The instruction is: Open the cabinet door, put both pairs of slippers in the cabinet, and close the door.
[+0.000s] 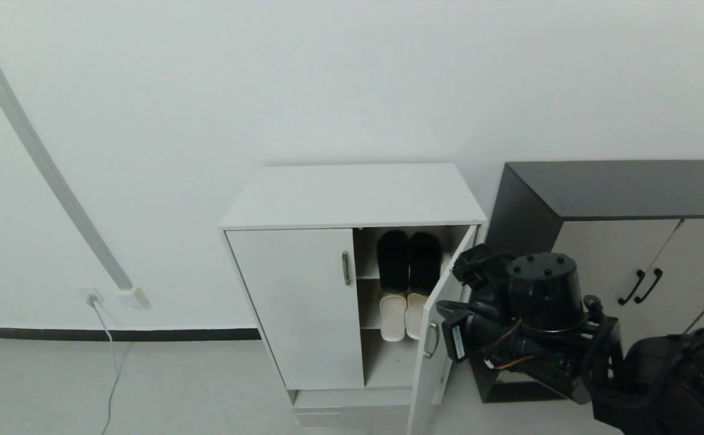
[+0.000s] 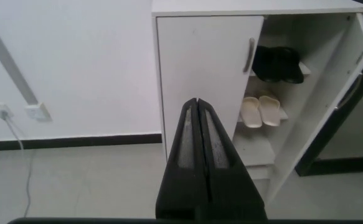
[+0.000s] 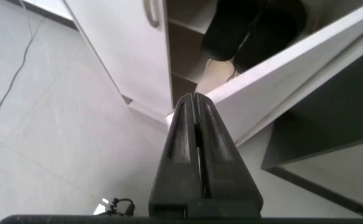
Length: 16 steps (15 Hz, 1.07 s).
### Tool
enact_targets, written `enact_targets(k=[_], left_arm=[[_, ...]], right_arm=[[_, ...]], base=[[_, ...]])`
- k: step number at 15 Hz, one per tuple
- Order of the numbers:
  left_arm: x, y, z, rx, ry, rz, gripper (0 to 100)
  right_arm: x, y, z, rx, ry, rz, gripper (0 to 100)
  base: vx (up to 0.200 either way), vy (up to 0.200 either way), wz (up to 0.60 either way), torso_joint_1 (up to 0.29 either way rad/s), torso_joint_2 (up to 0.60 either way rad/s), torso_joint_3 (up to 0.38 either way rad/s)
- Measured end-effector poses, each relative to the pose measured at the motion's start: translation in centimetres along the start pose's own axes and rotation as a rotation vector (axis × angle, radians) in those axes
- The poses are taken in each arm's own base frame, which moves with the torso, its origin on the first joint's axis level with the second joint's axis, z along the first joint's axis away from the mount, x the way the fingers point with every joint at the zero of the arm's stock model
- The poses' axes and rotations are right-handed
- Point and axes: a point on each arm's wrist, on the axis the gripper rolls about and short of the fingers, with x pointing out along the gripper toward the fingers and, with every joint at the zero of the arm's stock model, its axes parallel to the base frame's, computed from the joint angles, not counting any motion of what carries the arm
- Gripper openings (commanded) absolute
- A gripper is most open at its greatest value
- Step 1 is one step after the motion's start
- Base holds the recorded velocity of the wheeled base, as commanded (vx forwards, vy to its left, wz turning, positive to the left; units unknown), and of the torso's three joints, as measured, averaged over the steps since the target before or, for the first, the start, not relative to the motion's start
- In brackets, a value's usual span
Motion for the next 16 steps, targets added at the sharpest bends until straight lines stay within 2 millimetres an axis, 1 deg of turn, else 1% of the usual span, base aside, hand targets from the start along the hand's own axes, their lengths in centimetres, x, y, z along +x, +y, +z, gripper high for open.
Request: enact_targets(k=[4,6,8,9,12,14,16], left_arm=[[0.0,0.0,0.0,0.000,0.000,0.000,0],[0.0,0.0,0.0,0.000,0.000,0.000,0],[0.0,0.0,0.0,0.000,0.000,0.000,0],[0.0,0.0,0.0,0.000,0.001,0.000,0],[0.0,0.0,0.0,0.000,0.000,0.000,0],[0.0,0.0,0.0,0.000,0.000,0.000,0],[0.0,0.0,0.0,-0.001,0.000,0.000,0]], right_arm=[[-2.1,-0.5,-1.9,-0.013,0.059,0.002,0],[-3.3,-0.8,-3.0,-0.019,0.089,0.002,0],[-4.2,-0.9,-3.8,-0.019,0.081,0.005,0],[-4.4,-1.0,-4.1,-0.018,0.080,0.002,0],[-4.3,-1.1,-4.7,-0.016,0.097,0.003,0],[-3.2,-0.9,-4.6,-0.011,0.101,0.002,0],[-1.6,-0.7,-4.1,-0.003,0.082,-0.004,0]], base=[[0.000,0.000,0.00,0.000,0.00,0.000],[0.200,0.000,0.00,-0.005,0.00,0.000],[0.200,0.000,0.00,-0.010,0.00,0.009],[0.000,0.000,0.00,0.000,0.00,0.000],[0.000,0.000,0.00,0.000,0.00,0.000],[0.000,0.000,0.00,0.000,0.00,0.000],[0.000,0.000,0.00,0.000,0.00,0.000]])
